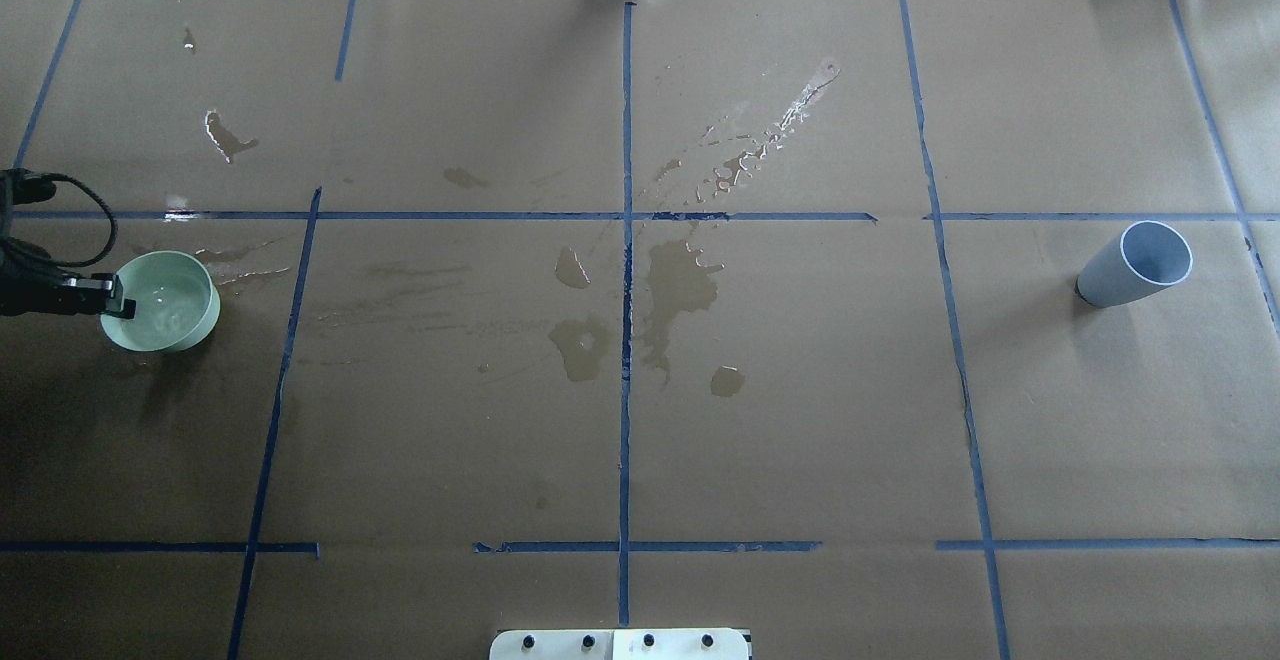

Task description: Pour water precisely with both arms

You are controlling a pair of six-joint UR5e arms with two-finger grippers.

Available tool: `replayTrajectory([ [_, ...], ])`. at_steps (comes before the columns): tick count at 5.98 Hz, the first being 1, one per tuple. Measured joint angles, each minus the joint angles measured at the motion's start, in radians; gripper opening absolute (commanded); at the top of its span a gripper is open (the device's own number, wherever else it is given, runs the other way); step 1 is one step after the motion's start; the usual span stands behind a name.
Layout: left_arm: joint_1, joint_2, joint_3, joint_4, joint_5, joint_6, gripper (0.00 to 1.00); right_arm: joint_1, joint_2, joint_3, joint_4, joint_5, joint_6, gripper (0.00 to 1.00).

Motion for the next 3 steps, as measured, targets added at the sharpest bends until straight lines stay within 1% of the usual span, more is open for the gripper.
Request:
replayTrajectory([
  [1, 0.004, -0.065, -0.087, 0.135, 0.001, -0.058, 0.00, 0.000, 0.000, 0.000, 0.000, 0.000, 0.000, 1.00],
  [2, 0.037, -0.154, -0.138, 0.242, 0.005, -0.136, 0.00, 0.000, 0.000, 0.000, 0.000, 0.000, 0.000, 1.00],
  [3, 0.106, -0.251, -0.152, 0.305, 0.014, -0.239, 0.00, 0.000, 0.000, 0.000, 0.001, 0.000, 0.000, 1.00],
])
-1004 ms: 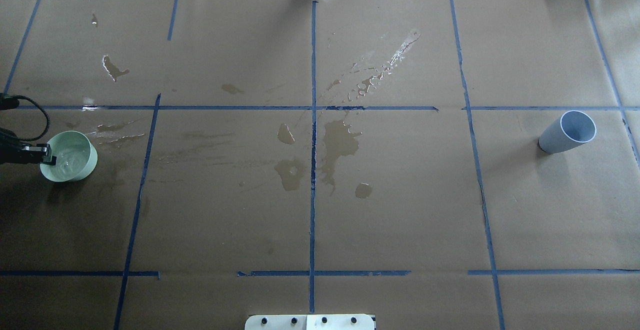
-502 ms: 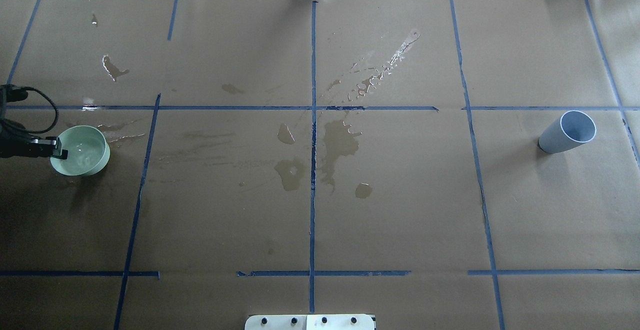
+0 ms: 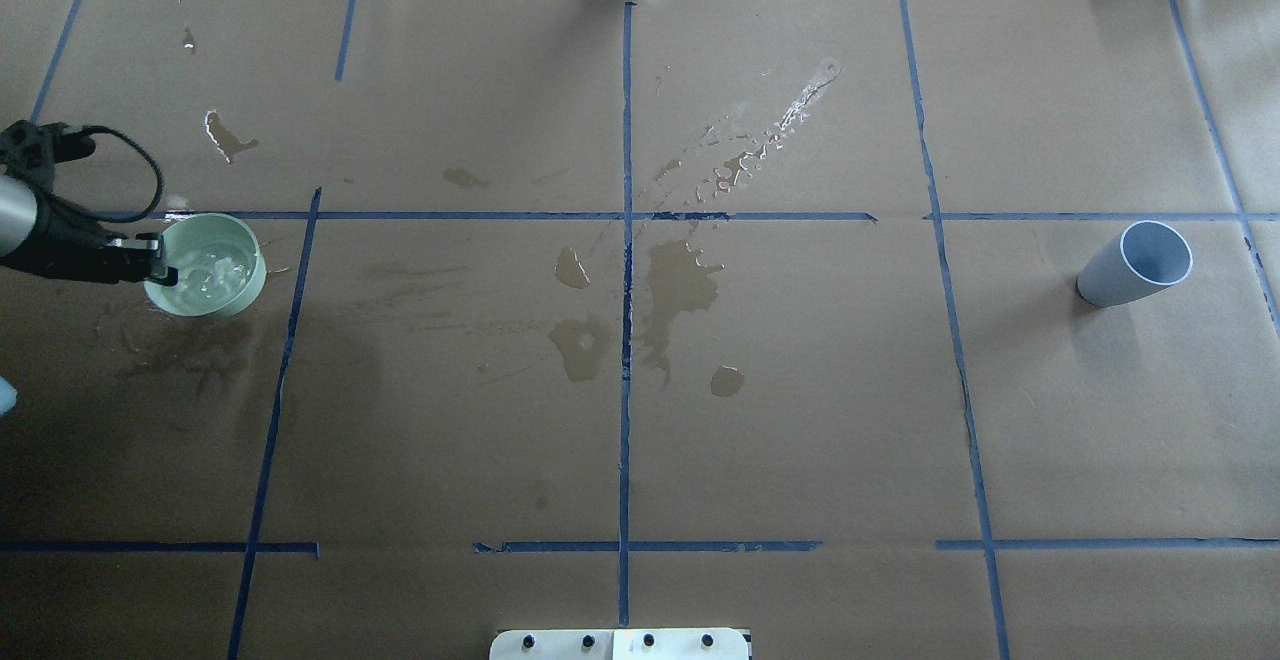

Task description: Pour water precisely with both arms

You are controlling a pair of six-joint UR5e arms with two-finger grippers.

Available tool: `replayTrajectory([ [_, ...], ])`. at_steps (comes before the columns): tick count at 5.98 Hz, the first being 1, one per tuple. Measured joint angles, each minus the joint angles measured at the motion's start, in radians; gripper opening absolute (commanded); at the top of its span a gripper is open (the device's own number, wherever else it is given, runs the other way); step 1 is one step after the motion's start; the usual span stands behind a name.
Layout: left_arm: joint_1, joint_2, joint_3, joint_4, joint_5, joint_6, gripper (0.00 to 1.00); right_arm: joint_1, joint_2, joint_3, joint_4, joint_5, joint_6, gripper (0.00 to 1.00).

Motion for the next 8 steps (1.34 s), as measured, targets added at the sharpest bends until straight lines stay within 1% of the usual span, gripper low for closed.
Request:
replayTrajectory([
  [1, 0.076, -0.100, 0.005, 0.050, 0.033, -0.100, 0.00, 0.000, 0.000, 0.000, 0.000, 0.000, 0.000, 1.00],
  [2, 0.147, -0.202, 0.030, 0.106, 0.095, -0.176, 0.00, 0.000, 0.000, 0.000, 0.000, -0.001, 0.000, 1.00],
  [3, 0.210, -0.308, 0.090, 0.143, 0.155, -0.244, 0.00, 0.000, 0.000, 0.000, 0.000, 0.000, 0.000, 1.00],
  [4, 0.249, -0.396, 0.161, 0.153, 0.192, -0.299, 0.00, 0.000, 0.000, 0.000, 0.000, 0.000, 0.000, 1.00],
  [5, 0.283, -0.454, 0.216, 0.152, 0.228, -0.330, 0.00, 0.000, 0.000, 0.000, 0.000, 0.000, 0.000, 1.00],
  [6, 0.311, -0.481, 0.245, 0.150, 0.265, -0.342, 0.01, 0.000, 0.000, 0.000, -0.001, 0.000, 0.000, 1.00],
  [7, 0.329, -0.490, 0.258, 0.148, 0.287, -0.345, 0.04, 0.000, 0.000, 0.000, -0.001, 0.000, 0.000, 1.00],
  [8, 0.342, -0.497, 0.272, 0.147, 0.301, -0.346, 0.12, 0.000, 0.000, 0.000, -0.001, 0.000, 0.000, 1.00],
])
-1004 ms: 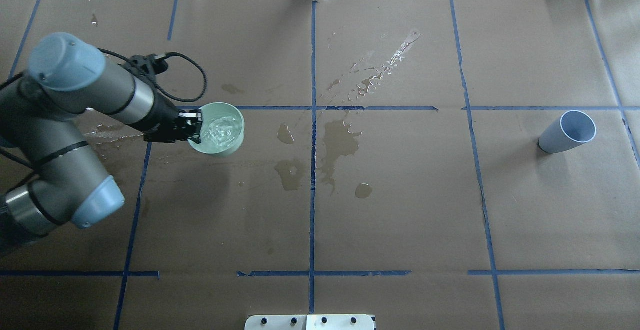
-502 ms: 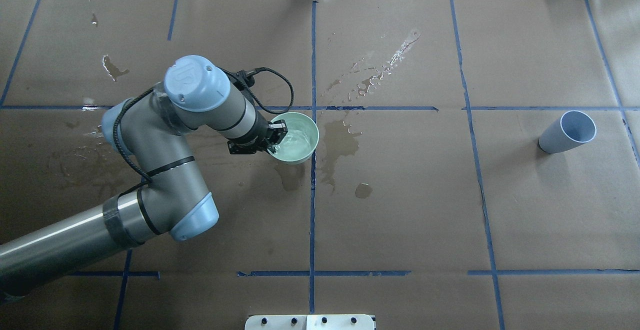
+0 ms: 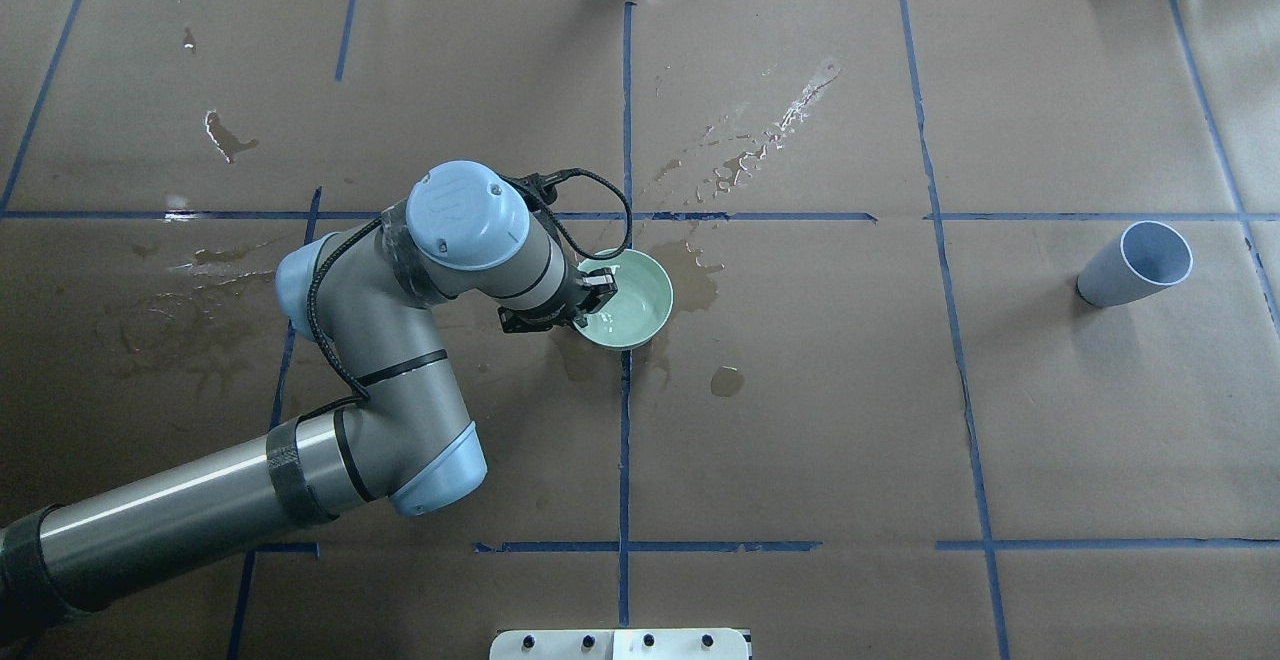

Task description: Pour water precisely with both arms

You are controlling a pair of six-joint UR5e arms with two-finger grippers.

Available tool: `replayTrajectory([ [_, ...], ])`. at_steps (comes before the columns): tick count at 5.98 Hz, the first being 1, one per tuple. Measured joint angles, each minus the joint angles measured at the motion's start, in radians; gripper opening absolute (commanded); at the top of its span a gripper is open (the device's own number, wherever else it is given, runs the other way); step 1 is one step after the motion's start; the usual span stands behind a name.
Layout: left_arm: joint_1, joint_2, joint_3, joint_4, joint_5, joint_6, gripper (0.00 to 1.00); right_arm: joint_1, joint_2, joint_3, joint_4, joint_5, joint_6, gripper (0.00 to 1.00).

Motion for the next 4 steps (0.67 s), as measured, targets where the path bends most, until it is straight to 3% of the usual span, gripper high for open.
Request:
replayTrajectory([
  [2, 0.010, -0.015, 0.020, 0.000, 0.015, 0.002, 0.78, 0.000, 0.000, 0.000, 0.000, 0.000, 0.000, 1.00],
  [3, 0.011, -0.017, 0.022, 0.001, 0.016, 0.008, 1.00, 0.000, 0.000, 0.000, 0.000, 0.000, 0.000, 1.00],
  [4, 0.012, -0.017, 0.022, 0.002, 0.016, 0.013, 1.00, 0.000, 0.000, 0.000, 0.000, -0.001, 0.001, 1.00],
])
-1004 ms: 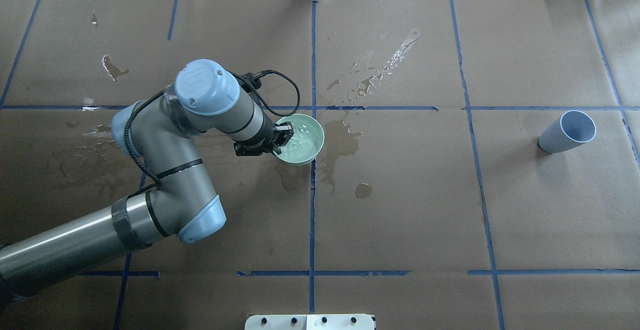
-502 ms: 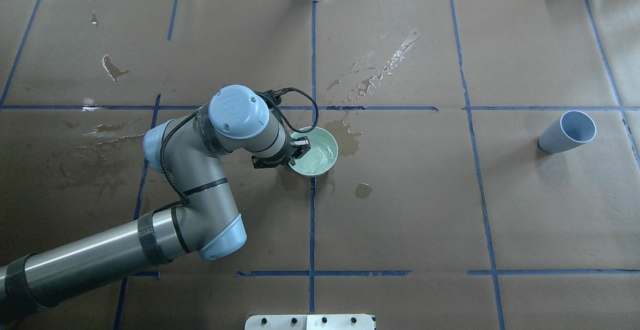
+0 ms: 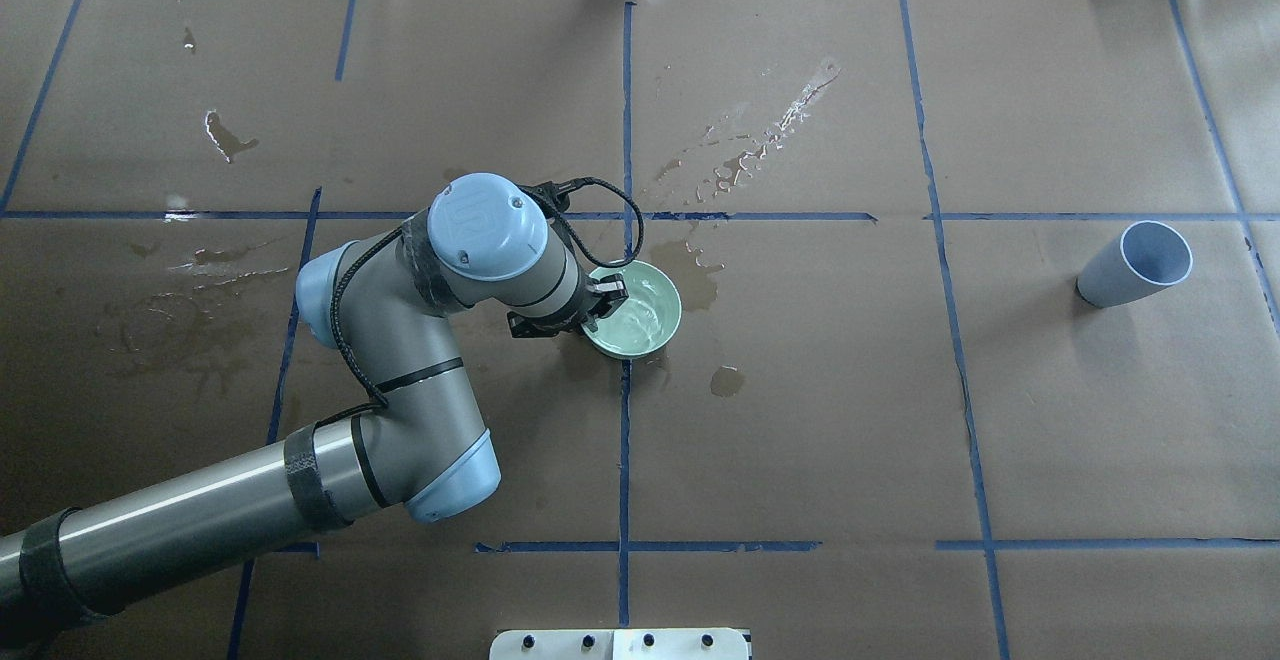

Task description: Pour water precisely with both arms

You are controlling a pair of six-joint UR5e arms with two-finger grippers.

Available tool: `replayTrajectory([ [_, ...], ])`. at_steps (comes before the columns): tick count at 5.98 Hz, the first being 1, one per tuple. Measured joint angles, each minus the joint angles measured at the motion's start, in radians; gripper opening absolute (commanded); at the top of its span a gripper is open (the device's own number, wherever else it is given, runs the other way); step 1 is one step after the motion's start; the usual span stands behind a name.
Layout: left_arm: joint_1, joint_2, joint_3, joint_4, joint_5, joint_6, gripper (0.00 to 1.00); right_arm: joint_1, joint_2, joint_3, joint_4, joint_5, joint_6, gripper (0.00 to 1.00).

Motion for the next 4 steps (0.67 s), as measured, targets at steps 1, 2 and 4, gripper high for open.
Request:
replayTrajectory([
  [1, -0.001, 0.002, -0.005, 0.003, 0.001, 0.002, 1.00, 0.000, 0.000, 0.000, 0.001, 0.000, 0.000, 1.00],
  [2, -0.011, 0.009, -0.025, 0.009, -0.002, 0.012, 1.00, 0.000, 0.000, 0.003, 0.001, 0.001, -0.001, 1.00],
  [4, -0.077, 0.080, -0.144, 0.067, -0.082, 0.100, 1.00, 0.000, 0.002, 0.011, 0.000, 0.009, -0.001, 1.00],
])
